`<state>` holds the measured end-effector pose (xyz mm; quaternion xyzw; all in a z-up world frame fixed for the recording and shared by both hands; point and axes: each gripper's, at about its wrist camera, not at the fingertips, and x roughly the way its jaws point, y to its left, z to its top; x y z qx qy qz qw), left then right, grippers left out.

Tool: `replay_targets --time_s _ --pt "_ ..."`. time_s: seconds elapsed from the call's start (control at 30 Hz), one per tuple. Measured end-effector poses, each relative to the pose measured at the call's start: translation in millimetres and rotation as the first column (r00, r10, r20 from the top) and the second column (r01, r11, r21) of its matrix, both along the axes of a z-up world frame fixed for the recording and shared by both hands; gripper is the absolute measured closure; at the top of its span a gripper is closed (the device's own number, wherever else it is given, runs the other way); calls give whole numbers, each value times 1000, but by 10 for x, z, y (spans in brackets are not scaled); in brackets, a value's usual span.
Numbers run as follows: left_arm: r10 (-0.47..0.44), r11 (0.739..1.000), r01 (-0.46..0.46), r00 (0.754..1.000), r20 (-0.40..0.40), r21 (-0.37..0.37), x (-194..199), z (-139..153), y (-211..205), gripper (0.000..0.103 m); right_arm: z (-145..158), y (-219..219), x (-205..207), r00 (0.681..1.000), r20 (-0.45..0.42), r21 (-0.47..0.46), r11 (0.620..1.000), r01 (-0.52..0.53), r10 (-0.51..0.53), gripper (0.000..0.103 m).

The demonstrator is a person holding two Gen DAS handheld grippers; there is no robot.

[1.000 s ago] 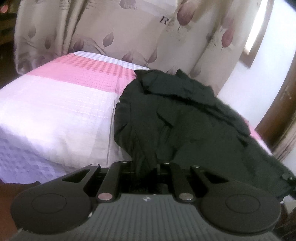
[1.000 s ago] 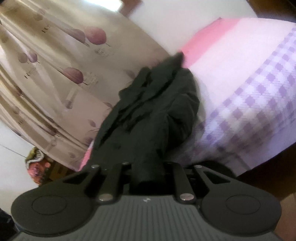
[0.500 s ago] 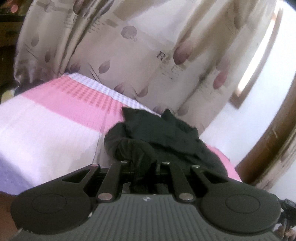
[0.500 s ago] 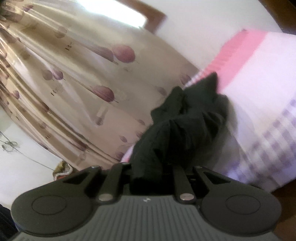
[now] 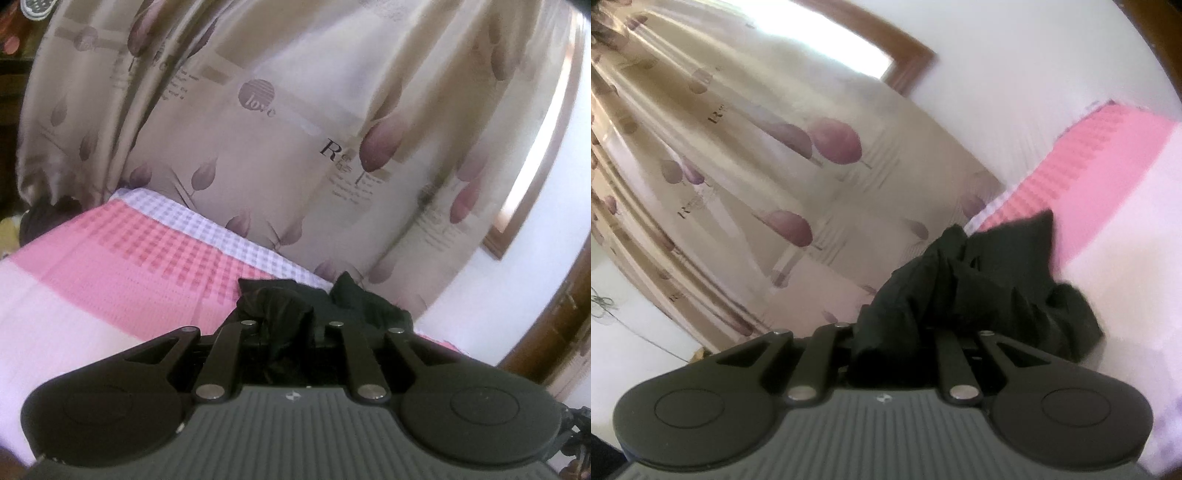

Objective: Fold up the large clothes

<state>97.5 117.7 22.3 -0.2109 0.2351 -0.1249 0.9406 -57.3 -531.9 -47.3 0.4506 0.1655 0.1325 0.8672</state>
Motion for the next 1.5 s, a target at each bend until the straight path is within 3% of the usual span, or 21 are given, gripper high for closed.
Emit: replay_targets --time_s 0.3,0.6,1.5 --pt "50 998 -49 999 -15 34 636 18 -251 84 97 -68 702 998 -57 -52 998 24 -27 90" --pt "81 991 -79 997 -10 105 1025 -80 -456 81 2 -94 1117 993 -100 -87 994 59 -68 90" --pt "133 952 -125 991 -11 278 1768 -621 -880 76 -703 -184 1916 954 -250 -65 986 151 -163 89"
